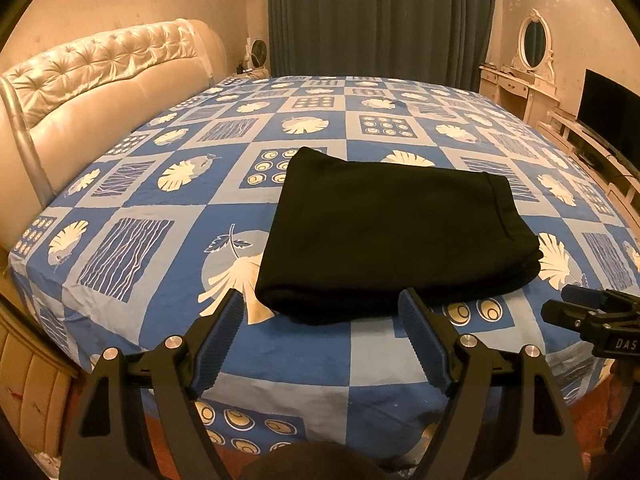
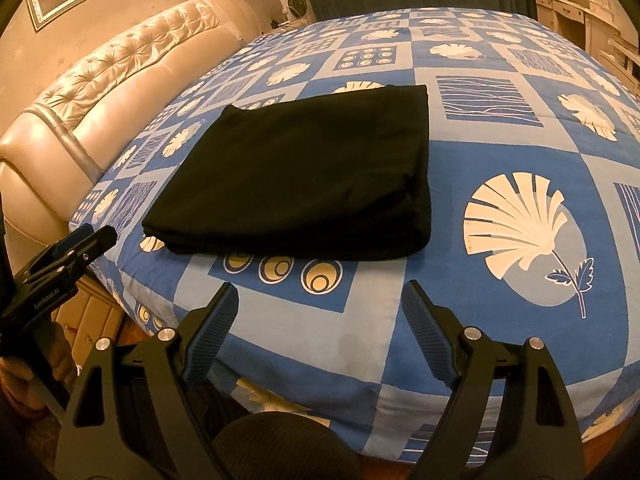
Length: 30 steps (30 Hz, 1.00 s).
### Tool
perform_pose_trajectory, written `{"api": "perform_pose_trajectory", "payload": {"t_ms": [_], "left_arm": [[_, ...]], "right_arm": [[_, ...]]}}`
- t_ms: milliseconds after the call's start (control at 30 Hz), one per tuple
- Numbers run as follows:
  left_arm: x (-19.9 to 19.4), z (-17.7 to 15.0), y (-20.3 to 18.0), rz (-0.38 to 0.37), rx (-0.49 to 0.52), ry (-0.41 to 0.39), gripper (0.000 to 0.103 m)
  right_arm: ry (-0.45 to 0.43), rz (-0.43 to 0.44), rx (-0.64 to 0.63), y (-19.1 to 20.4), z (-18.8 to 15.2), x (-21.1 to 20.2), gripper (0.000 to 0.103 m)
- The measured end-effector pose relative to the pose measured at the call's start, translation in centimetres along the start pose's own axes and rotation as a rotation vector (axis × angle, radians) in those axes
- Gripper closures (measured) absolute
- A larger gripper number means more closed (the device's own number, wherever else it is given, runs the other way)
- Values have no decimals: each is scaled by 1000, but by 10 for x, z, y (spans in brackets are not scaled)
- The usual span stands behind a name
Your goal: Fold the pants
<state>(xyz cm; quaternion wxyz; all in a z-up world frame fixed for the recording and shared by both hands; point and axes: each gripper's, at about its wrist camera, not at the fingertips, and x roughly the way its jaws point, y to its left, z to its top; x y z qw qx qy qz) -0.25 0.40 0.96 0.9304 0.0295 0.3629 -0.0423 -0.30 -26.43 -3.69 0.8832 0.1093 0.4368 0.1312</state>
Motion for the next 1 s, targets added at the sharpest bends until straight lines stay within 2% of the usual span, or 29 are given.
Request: {"api": "perform_pose_trajectory", "payload": {"t_ms": [233, 333, 367, 467, 567, 733, 867, 1000], "left_arm": [[-3, 0, -1, 0, 8, -22, 25], [-4, 1, -3, 27, 14, -31, 25], [-5, 1, -4, 43, 16, -30, 14], [-11, 1, -5, 115, -1, -63, 12], [-21, 1, -1, 77, -41, -120, 12], [-17, 3, -2, 29, -30, -91, 12], [-17, 2, 1, 7, -71, -82, 12], [-16, 1, 2, 19, -68, -73, 12]], "right_arm": [[2, 1, -1, 0, 0, 0, 19], [4, 3, -1, 1, -1, 0, 19], [4, 4, -2, 1, -1, 0, 19], [4, 4, -3, 2, -1, 0, 19], [3, 3, -6, 2, -1, 1, 19], [6, 6, -4, 3, -2, 2, 19], [8, 6, -4, 2, -1, 2, 19], [12, 5, -5, 0, -1, 3, 19]]}}
